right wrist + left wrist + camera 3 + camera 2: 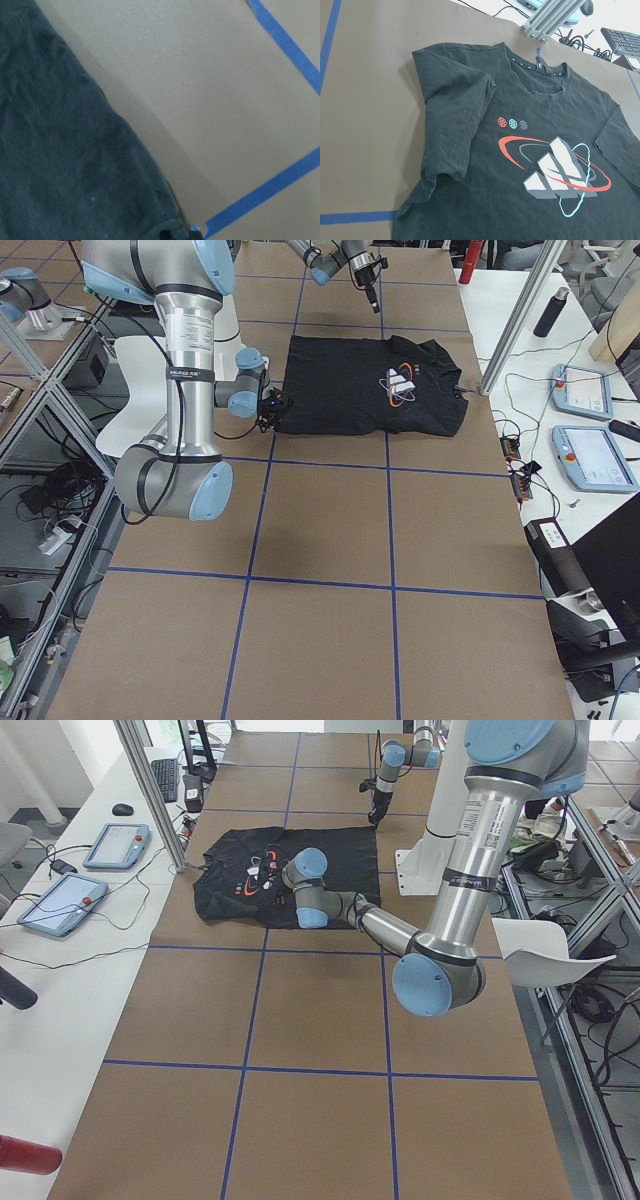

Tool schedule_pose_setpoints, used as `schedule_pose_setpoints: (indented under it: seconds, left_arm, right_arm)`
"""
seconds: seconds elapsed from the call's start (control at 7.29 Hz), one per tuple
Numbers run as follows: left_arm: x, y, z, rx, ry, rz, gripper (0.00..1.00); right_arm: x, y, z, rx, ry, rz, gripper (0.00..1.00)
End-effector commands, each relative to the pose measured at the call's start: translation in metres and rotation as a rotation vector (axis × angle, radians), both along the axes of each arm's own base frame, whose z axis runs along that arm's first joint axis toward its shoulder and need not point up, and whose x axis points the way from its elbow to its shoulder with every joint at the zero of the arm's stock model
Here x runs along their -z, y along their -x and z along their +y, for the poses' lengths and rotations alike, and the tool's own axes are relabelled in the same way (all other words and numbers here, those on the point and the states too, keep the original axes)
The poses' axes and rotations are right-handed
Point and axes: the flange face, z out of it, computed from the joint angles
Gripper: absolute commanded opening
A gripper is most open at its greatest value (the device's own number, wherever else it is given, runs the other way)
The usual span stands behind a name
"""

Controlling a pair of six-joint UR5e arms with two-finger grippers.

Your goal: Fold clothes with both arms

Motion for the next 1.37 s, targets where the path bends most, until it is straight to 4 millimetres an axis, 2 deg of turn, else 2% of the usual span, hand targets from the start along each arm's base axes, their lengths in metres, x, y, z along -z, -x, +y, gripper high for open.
schedule_pose_setpoints:
  seconds: [0.0, 0.27, 0.41, 0.55, 0.82, 1.1, 1.23]
  left_arm:
    - [0.0, 0.0, 0.0, 0.0, 0.0, 0.0, 1.0]
    - [0.001, 0.0, 0.0, 0.002, 0.0, 0.002, 1.0]
    - [0.0, 0.0, 0.0, 0.002, 0.001, 0.0, 1.0]
    - [0.001, 0.0, 0.0, 0.0, 0.0, 0.002, 1.0]
    - [0.005, 0.0, 0.002, -0.001, -0.004, 0.01, 1.0]
    - [0.017, -0.016, 0.023, -0.034, 0.041, 0.059, 1.0]
    - [0.013, -0.028, 0.038, -0.06, 0.081, 0.063, 0.99]
  right_arm:
    - [-0.001, -0.001, -0.002, -0.004, 0.0, 0.003, 0.25]
    - [-0.002, -0.002, -0.003, -0.007, 0.002, 0.004, 0.26]
    - [-0.002, -0.002, -0.003, -0.007, 0.002, 0.004, 0.23]
    - [-0.001, -0.003, -0.004, -0.01, 0.002, 0.004, 0.0]
    - [0.009, -0.017, -0.003, -0.011, 0.0, -0.014, 0.0]
    - [0.026, -0.033, -0.001, -0.004, 0.0, -0.046, 0.0]
    - [0.033, -0.036, 0.0, -0.002, 0.002, -0.031, 0.0]
